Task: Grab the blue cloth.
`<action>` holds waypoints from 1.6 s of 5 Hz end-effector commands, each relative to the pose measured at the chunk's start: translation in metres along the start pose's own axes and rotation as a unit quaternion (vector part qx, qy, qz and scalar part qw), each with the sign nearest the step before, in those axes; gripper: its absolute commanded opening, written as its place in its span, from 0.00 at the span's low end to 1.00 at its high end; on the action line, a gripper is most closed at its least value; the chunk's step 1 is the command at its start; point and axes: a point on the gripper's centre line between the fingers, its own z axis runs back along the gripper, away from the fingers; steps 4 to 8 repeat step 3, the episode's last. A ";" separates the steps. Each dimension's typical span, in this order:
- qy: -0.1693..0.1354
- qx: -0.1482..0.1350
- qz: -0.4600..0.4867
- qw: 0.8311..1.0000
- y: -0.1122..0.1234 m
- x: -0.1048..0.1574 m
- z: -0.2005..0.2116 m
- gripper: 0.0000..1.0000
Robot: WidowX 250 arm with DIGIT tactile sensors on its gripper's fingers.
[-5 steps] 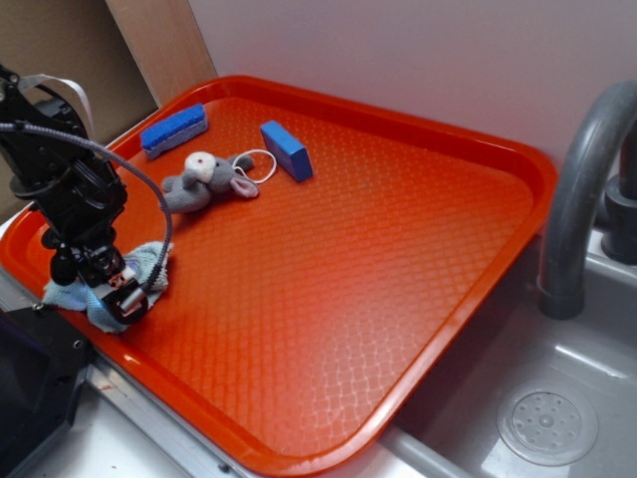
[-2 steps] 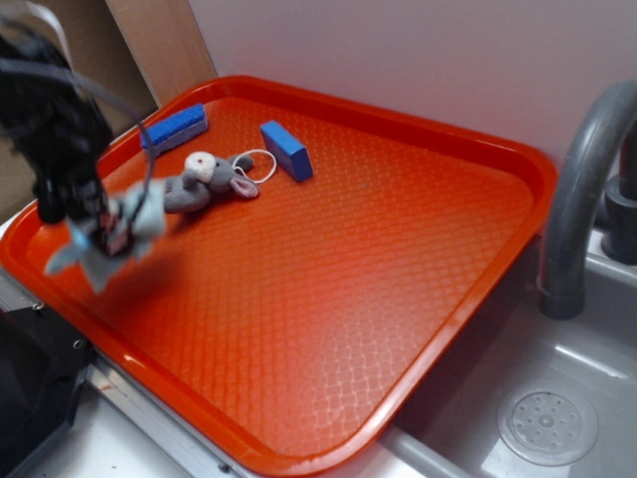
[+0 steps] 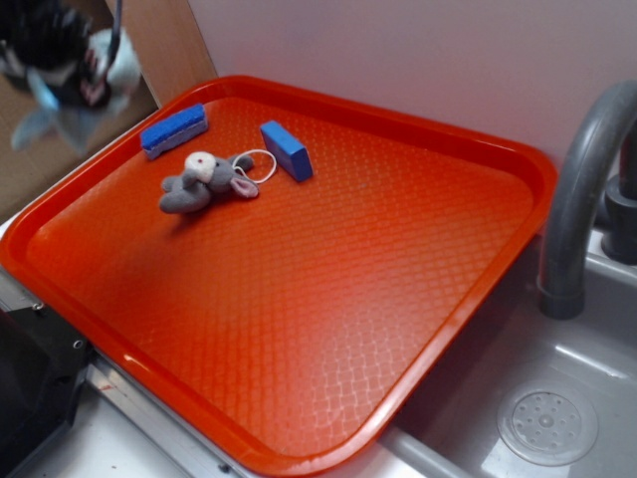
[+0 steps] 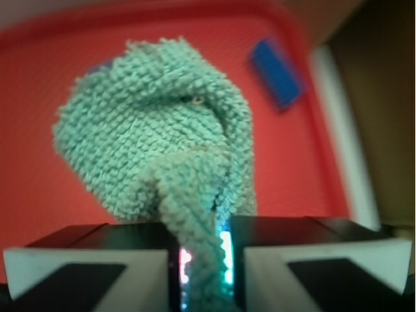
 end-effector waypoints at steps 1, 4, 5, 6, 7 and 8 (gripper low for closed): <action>0.045 -0.040 0.005 0.998 0.006 0.023 0.107 0.00; 0.036 -0.043 0.003 0.998 0.006 0.021 0.119 0.00; 0.036 -0.043 0.003 0.998 0.006 0.021 0.119 0.00; 0.036 -0.043 0.003 0.998 0.006 0.021 0.119 0.00; 0.036 -0.043 0.003 0.998 0.006 0.021 0.119 0.00; 0.036 -0.043 0.003 0.998 0.006 0.021 0.119 0.00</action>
